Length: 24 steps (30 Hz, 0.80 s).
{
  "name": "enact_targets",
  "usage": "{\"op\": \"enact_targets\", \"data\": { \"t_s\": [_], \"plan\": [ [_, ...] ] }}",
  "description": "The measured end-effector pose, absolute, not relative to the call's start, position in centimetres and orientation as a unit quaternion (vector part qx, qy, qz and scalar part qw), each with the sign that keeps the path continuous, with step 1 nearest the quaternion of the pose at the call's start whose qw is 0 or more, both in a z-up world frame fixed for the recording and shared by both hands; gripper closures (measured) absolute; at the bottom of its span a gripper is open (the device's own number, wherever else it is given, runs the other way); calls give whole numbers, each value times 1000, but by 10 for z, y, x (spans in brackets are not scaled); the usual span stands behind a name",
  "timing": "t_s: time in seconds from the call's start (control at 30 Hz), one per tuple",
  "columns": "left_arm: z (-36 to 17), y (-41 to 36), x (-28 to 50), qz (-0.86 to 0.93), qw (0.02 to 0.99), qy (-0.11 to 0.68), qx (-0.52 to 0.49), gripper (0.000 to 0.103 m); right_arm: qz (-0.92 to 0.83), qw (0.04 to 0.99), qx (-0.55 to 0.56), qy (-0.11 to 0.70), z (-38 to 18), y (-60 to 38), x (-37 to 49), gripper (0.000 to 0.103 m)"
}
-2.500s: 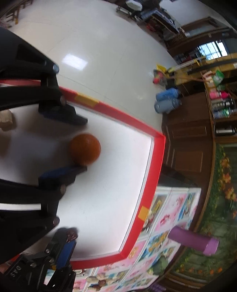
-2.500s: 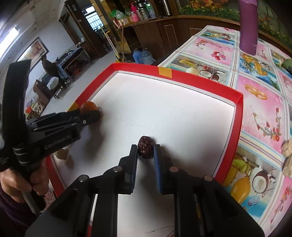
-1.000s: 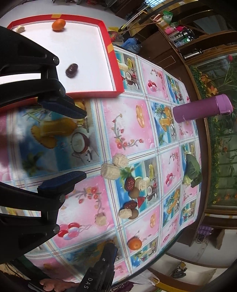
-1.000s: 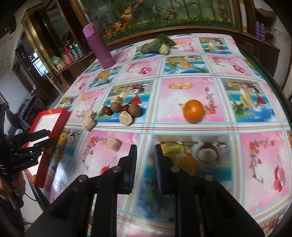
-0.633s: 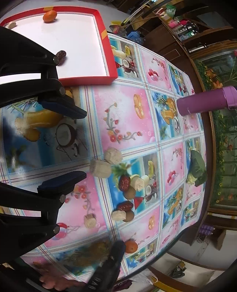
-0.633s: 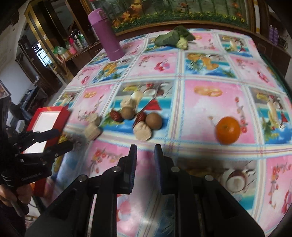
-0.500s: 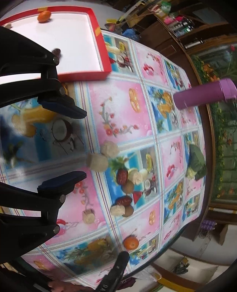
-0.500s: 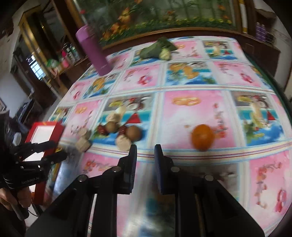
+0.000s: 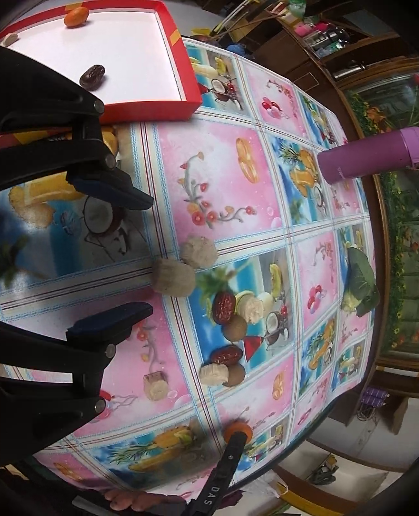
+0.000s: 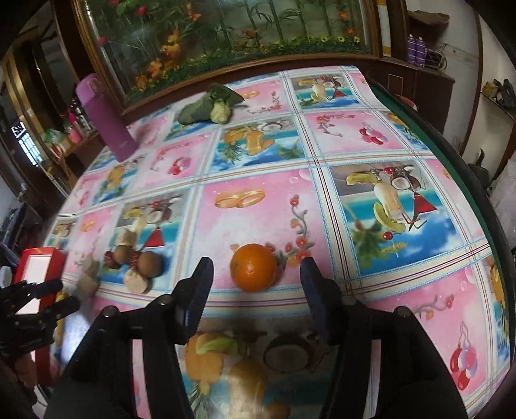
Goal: Organize fruits
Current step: 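Grasp an orange with the right tool while the left tool grasps a beige cube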
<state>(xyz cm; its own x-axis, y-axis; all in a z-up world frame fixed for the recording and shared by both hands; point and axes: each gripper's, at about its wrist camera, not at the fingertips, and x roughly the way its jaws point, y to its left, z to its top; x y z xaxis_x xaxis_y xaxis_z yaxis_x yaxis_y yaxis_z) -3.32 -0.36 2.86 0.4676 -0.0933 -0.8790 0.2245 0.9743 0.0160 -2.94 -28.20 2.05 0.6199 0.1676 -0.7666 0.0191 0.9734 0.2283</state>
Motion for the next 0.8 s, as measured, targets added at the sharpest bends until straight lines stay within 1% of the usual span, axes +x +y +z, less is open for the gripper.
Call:
{"op": "enact_targets", "data": {
  "t_s": [0.03,0.17,0.2,0.23,0.27,0.37,0.4,0.43,0.5,0.53,0.6,0.8],
  "plan": [
    [28,-4,-32,-94,854,507,62,44,45,892,110,436,18,-282,-30,52],
    [23,-6,-26,-105,849,516,43,44,46,892,107,436,14,-281,-29,59],
    [21,-7,-24,-107,846,520,40,44,49,891,108,437,13,-281,-29,64],
    [17,-7,-21,-109,844,524,35,44,51,890,109,440,12,-281,-29,66],
    [16,-7,-20,-107,844,524,32,45,53,889,110,441,11,-281,-28,66],
    [17,-7,-17,-111,848,519,20,53,59,887,111,445,8,-278,-26,66],
    [17,-8,-16,-112,848,518,19,57,60,888,108,444,8,-278,-26,67],
    [17,-8,-16,-111,849,517,21,58,63,888,109,443,8,-277,-26,69],
    [17,-10,-17,-114,851,513,22,67,61,889,106,442,8,-276,-25,69],
    [17,-10,-18,-115,851,512,24,69,61,890,102,441,8,-275,-26,69],
    [17,-11,-19,-119,852,509,26,77,60,891,100,439,8,-274,-26,70],
    [19,-6,-23,-124,855,504,15,77,62,890,116,437,8,-277,-27,70]
  ]
}}
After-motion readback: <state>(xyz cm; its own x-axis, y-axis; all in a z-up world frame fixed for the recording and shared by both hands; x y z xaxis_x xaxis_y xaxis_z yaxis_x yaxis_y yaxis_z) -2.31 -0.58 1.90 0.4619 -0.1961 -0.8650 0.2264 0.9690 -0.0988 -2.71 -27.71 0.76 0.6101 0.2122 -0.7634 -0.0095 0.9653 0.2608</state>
